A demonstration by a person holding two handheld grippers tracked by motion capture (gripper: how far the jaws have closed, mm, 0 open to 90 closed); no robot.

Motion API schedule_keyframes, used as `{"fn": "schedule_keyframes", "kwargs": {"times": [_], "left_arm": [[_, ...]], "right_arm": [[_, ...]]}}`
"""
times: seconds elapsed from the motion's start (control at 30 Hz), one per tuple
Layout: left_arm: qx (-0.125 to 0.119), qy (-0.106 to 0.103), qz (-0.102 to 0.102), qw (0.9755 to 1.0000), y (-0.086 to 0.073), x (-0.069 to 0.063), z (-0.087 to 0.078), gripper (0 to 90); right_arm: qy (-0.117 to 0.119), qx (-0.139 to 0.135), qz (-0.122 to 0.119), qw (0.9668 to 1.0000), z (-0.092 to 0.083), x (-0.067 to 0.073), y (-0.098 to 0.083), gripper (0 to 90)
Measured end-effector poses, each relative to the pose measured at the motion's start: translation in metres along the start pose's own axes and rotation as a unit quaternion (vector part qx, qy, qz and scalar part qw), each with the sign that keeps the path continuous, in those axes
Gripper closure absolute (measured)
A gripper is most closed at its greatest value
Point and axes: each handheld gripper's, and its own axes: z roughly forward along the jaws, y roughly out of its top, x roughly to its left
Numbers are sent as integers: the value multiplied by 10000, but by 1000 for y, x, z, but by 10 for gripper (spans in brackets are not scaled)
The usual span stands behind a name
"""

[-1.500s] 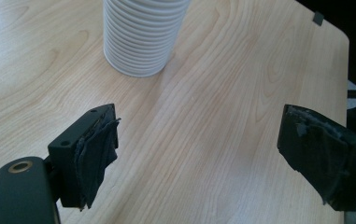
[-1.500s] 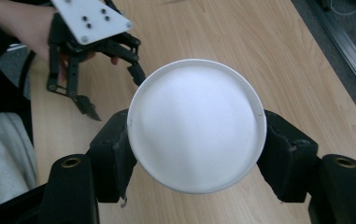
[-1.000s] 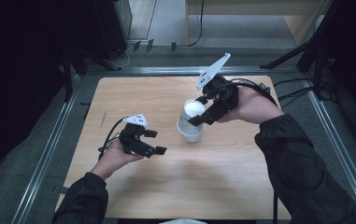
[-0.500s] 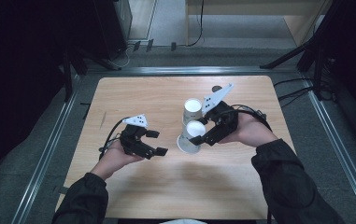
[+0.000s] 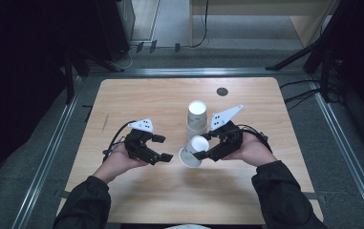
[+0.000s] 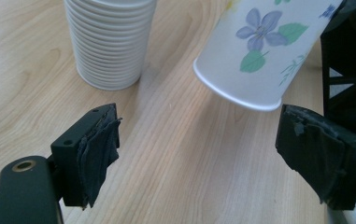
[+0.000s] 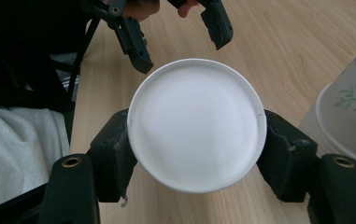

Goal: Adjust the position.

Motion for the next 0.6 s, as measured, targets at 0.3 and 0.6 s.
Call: {"fn": "schedule_keyframes", "kwargs": {"times": [0.3,0.6], "left_arm": [[84,-173,324,9993,10,-3,12,138],[136,-432,474,9978,14,-8,26,138]], "right_arm": [[48,-338,82,9994,6,1,-12,350],[76,-418,219,9989,18,-1,-23,351]]}}
